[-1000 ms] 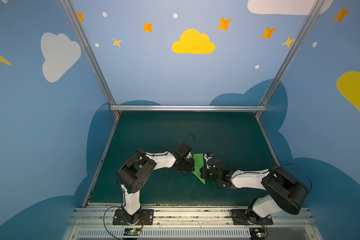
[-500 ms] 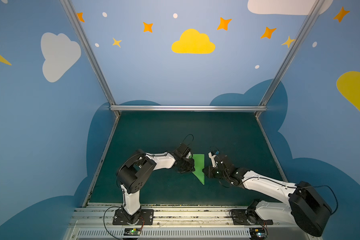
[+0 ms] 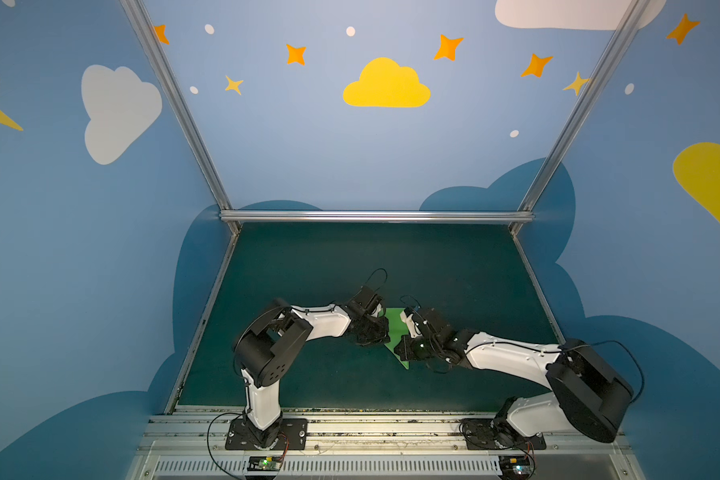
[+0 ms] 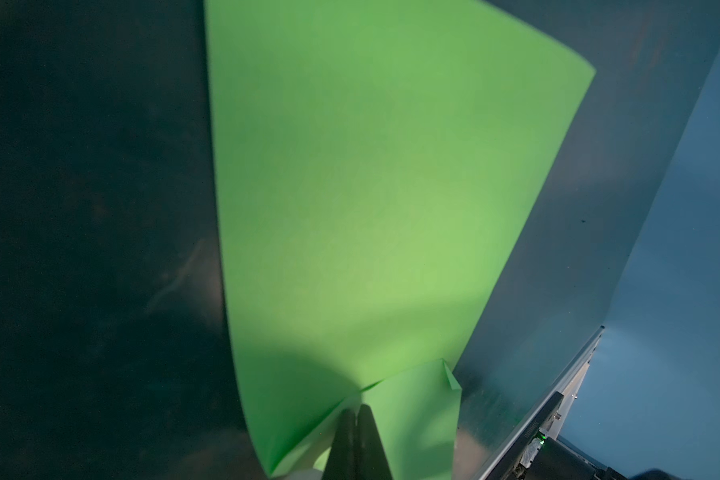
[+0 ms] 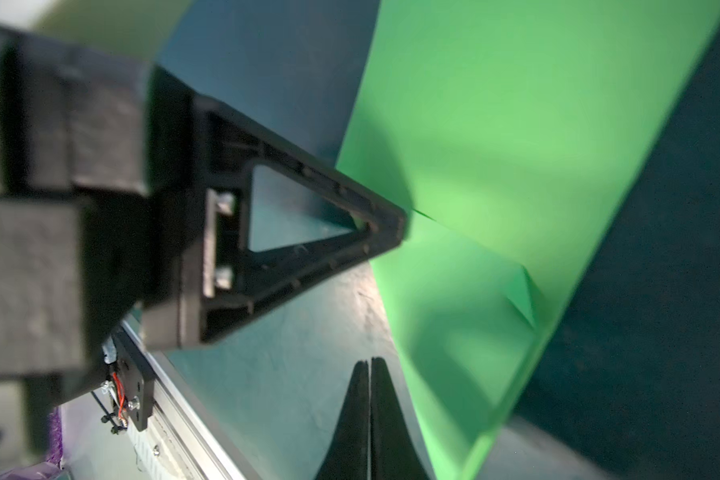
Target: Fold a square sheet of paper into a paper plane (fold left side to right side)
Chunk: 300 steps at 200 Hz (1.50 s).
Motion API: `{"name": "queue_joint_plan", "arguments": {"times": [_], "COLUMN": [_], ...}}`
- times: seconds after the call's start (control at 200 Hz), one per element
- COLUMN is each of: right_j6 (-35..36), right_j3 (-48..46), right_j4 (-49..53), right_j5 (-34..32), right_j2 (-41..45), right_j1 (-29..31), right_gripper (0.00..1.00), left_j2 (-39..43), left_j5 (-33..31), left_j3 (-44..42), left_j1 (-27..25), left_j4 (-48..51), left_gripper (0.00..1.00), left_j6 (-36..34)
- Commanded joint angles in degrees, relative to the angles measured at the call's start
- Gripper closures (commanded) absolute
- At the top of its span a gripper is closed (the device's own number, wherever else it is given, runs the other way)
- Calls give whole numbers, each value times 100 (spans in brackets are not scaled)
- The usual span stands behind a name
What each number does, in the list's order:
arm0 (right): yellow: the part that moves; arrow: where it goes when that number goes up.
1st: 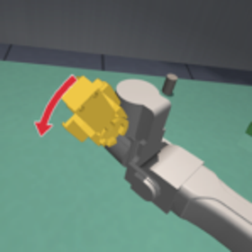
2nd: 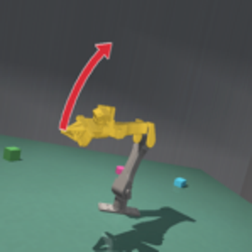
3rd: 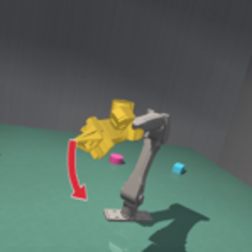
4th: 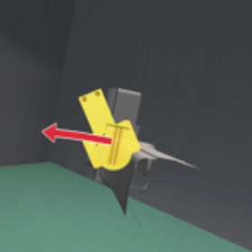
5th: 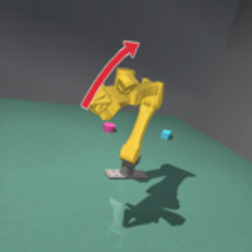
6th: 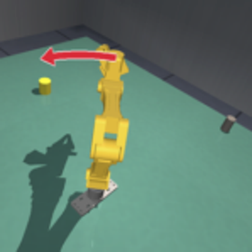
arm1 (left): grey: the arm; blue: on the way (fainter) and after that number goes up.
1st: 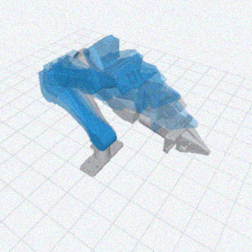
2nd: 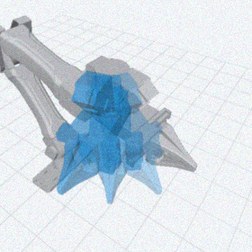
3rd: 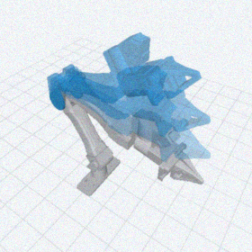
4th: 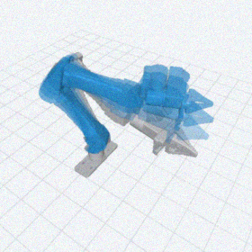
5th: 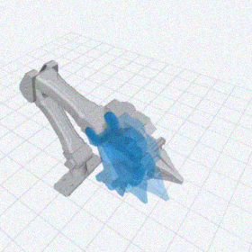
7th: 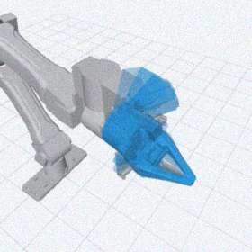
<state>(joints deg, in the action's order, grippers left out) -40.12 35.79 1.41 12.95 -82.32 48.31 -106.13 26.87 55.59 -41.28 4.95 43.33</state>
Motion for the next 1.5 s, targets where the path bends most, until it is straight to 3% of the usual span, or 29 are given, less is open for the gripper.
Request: {"name": "queue_joint_plan", "arguments": {"times": [0.0, 0.546, 1.497], "right_j6": [14, 28, -241], "right_j3": [189, -149, -1390], "right_j4": [-77, -241, -73], "right_j5": [17, -152, -272], "right_j2": [-205, -706, 330], "right_j1": [47, -52, -175], "right_gripper": [100, 100, 100], "left_j2": [-233, -218, -338], "left_j5": [-376, -400, -576], "left_j3": [-101, -128, -31], "left_j1": [-39, -34, -44], "left_j4": [375, 418, 660], "left_gripper": [96, 96, 96], "left_j6": [-26, -19, 92]}}
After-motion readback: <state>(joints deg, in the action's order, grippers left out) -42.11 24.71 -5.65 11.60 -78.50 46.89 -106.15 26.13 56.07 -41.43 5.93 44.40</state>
